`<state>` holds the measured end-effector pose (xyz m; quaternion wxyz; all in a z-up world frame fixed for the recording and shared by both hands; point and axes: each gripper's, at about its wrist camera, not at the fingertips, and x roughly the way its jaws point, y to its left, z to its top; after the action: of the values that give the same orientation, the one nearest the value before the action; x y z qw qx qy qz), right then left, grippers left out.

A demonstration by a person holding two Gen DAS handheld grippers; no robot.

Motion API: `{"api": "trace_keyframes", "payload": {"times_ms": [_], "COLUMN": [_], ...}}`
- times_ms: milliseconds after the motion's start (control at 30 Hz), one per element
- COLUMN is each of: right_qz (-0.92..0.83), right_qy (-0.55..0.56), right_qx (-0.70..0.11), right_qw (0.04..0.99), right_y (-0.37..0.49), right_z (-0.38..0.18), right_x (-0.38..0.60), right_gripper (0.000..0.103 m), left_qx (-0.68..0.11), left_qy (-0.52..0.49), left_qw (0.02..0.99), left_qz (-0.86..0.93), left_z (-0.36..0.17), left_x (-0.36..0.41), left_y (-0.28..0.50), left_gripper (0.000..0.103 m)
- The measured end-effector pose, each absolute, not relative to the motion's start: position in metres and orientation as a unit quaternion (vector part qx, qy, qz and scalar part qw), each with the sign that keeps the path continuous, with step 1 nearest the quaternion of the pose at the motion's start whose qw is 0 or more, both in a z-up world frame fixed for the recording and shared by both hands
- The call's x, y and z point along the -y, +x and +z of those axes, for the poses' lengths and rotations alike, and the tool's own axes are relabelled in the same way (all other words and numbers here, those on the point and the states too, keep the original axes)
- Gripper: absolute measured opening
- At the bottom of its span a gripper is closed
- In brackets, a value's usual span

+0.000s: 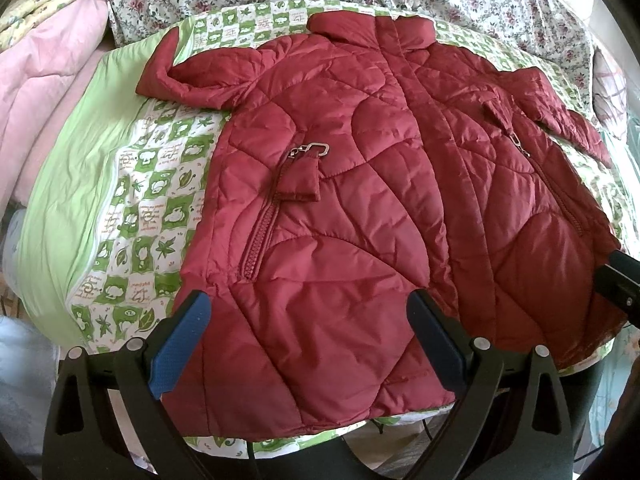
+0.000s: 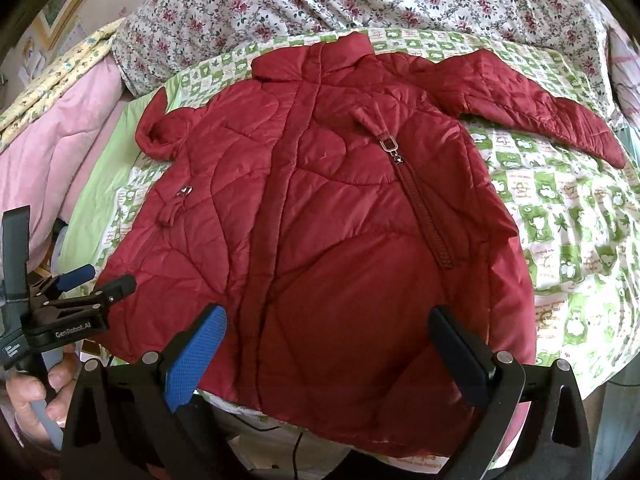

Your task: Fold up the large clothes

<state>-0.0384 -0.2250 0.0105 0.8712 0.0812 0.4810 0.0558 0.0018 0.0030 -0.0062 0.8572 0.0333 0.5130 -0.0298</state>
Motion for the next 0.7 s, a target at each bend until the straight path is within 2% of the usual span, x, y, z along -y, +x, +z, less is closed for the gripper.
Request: {"api": "trace_keyframes", "payload": {"times_ms": [467,700], "right_qz": [0.05,0.031], "right_qy": [0.085,0.088], "right_qx": [-0.513,-0.488], "right_qw": [0.853,0.868], "right_y": [-0.036,-0.034], "right_z": [0.011,0.013], "right_x": [0.231,0.249], "right_gripper": [0.102,0.102], "left_qx": [-0.522,-0.532], "left_qy": [0.024,-0.013], "left_qw": [0.852,0.844], "left_qz": [-0.039,-0.067], "left_z": [-0.01,-0.008], "left_x": [-0.002,-0.004], "left_y": [0.006,0.014], "left_gripper": [0.099,0.099]}}
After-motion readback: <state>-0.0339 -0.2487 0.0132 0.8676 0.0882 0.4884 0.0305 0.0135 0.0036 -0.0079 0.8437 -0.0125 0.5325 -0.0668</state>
